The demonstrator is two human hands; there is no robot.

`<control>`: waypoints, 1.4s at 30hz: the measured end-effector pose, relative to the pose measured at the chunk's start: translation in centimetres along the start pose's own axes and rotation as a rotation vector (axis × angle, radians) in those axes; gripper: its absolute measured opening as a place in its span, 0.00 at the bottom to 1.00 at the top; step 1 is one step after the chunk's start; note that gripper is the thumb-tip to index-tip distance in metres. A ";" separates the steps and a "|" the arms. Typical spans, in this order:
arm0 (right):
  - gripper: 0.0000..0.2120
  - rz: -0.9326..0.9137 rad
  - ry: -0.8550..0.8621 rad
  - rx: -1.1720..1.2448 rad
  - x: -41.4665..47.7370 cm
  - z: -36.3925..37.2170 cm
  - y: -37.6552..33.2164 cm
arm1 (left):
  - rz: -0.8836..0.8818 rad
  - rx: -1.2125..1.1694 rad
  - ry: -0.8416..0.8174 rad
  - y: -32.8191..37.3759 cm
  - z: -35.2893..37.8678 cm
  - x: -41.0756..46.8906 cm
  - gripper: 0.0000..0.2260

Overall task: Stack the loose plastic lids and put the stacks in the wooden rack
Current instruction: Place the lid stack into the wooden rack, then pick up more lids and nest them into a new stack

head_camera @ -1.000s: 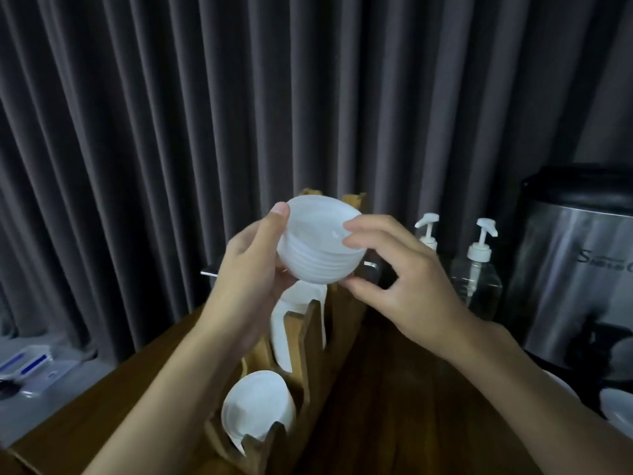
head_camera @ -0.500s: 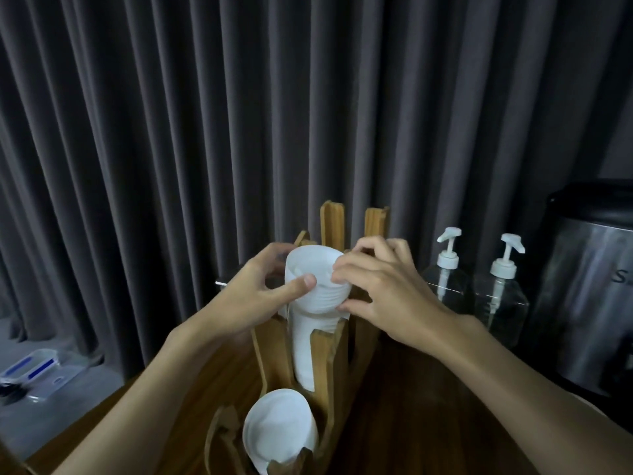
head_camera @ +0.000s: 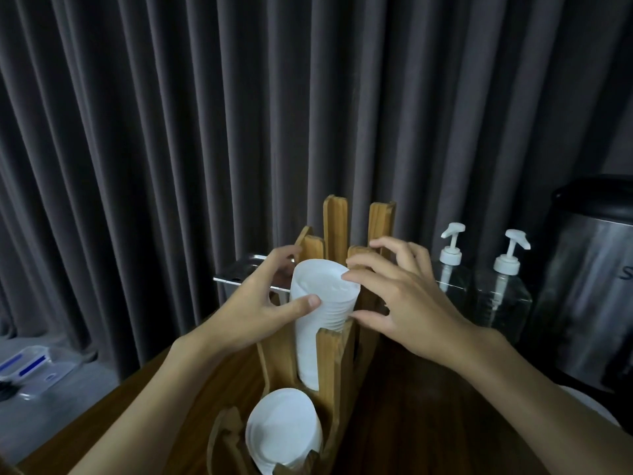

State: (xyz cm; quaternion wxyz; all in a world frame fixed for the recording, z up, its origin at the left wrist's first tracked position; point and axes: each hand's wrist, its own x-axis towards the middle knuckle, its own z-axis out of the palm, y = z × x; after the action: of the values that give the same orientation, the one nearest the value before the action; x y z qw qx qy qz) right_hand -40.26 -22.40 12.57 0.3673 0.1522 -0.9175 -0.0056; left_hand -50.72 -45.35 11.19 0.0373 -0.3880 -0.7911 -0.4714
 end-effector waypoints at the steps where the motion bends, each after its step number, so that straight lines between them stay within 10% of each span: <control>1: 0.22 0.017 0.022 0.007 -0.2 0.0 0.0 | 0.008 0.002 0.014 0.0 0.2 0.0 0.33; 18: 0.16 0.599 0.124 0.611 -1.1 2.3 -2.8 | 0.040 -0.020 0.099 -1.4 1.7 -0.8 0.28; 32: 0.15 0.549 0.152 0.642 -4.7 0.7 -1.0 | 0.199 0.088 0.227 5.5 2.1 -1.5 0.30; 42: 0.08 0.771 0.077 0.501 -15.3 -2.5 3.7 | 0.472 -0.077 0.012 12.1 14.4 1.6 0.20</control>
State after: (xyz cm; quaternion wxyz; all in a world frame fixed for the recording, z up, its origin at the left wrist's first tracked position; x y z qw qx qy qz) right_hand -29.16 -14.24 4.58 0.3281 -0.1159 -0.8660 0.3592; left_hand -39.53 -30.18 12.55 0.1366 -0.5606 -0.6596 -0.4816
